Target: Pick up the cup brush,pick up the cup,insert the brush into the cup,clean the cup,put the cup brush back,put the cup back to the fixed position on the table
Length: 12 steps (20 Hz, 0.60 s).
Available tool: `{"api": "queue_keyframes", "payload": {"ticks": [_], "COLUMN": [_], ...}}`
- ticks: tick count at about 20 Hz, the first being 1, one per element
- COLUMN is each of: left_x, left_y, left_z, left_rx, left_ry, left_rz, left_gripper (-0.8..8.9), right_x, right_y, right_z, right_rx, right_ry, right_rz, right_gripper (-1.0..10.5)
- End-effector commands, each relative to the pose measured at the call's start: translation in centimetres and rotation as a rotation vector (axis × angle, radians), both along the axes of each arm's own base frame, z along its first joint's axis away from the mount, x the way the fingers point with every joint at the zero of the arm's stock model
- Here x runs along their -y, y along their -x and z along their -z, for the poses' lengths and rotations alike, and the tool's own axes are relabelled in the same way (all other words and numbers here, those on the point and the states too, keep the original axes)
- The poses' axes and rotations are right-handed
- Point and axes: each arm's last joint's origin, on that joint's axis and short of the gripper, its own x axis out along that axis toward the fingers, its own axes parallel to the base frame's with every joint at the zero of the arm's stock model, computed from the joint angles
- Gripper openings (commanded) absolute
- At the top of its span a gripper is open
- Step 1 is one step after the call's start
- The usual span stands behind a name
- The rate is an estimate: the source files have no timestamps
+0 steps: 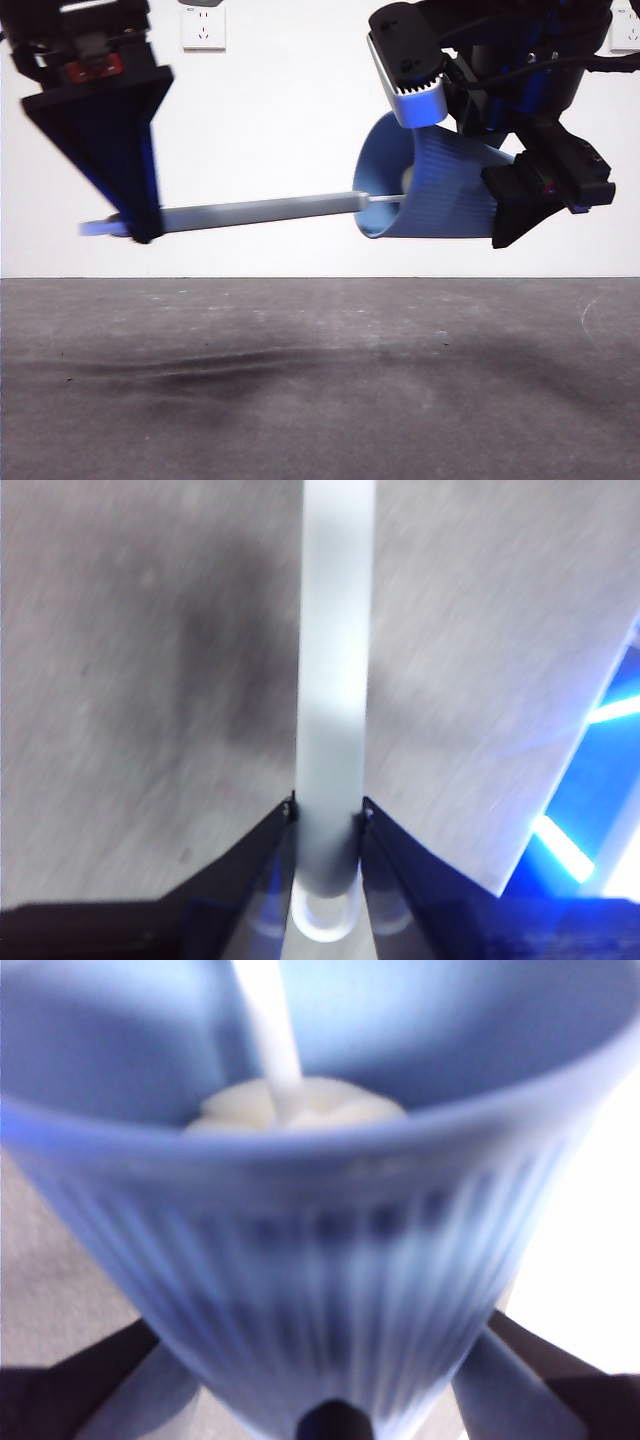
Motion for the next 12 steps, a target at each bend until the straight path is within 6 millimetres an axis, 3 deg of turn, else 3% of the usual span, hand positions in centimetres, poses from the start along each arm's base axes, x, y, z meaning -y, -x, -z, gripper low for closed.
{"api": "queue_keyframes", "payload": {"ticks": [1,8,12], "left_x": [-1.0,-4.6,-4.6], "left_y": [0.4,3.0,3.1], "left_z": [0.1,-2.0,-2.2], "left_rx": [-0.008,-0.033,-0.029], "left_ry": [-0.076,-0.146,-0.127], "left_rz": [-0.070,-0.128,-0.117], "left_gripper": [-0.08,-0.08,-0.08], "right_x": [-0.1,-0.1,-0.1], "right_y": [0.0,0.1,0.0], "right_z": [0.1,0.1,0.1], "right_rx": [-0.005,-0.015,-0.013], "right_ry": [-0.001,0.002,-0.009], "right_rz": [0.004,0.009,0.004], "right_gripper": [-0.1,-0.1,-0.1]}}
